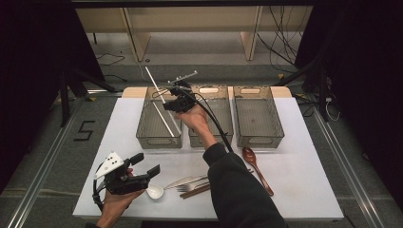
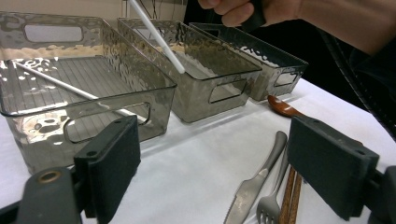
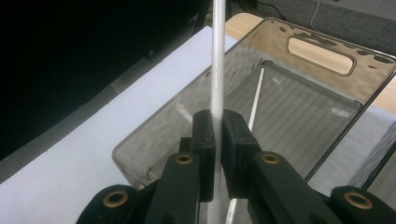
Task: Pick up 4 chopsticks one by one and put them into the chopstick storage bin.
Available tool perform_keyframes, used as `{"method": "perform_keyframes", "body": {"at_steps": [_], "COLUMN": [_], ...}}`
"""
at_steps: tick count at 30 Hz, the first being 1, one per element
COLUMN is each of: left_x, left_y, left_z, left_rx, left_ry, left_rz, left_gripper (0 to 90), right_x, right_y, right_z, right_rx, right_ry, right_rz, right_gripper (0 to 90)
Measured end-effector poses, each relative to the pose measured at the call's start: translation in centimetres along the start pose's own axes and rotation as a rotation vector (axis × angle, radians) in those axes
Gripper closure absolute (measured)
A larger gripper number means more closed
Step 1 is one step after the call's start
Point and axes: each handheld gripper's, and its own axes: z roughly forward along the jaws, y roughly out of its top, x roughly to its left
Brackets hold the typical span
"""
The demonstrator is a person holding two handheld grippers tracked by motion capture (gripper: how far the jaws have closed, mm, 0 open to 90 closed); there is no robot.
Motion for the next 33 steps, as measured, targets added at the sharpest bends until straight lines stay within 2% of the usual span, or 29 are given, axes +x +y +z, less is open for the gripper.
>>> {"method": "perform_keyframes", "body": {"at_steps": [8,26,33], "left_x": [0.0,0.0,0.0], "left_y": [0.0,0.0,0.0], "left_z": [0.0,-0.1,-0.1], "left_rx": [-0.001,0.000,-0.002], "left_ry": [0.000,-0.003,-0.002], "left_rz": [0.001,0.003,0.002], "left_gripper": [16.9,16.9,16.9], "right_x": [-0.3,-0.1,-0.6], "right_y": [0.0,-1.1,-1.7], "right_z": [0.7,2.4,2.7], "right_rx": [-0.019,-0.006,0.003], "right_ry": [-0.008,-0.042,-0.052], "right_rz": [0.022,0.029,0.043], "right_gripper": [85.1,84.9,84.7]}}
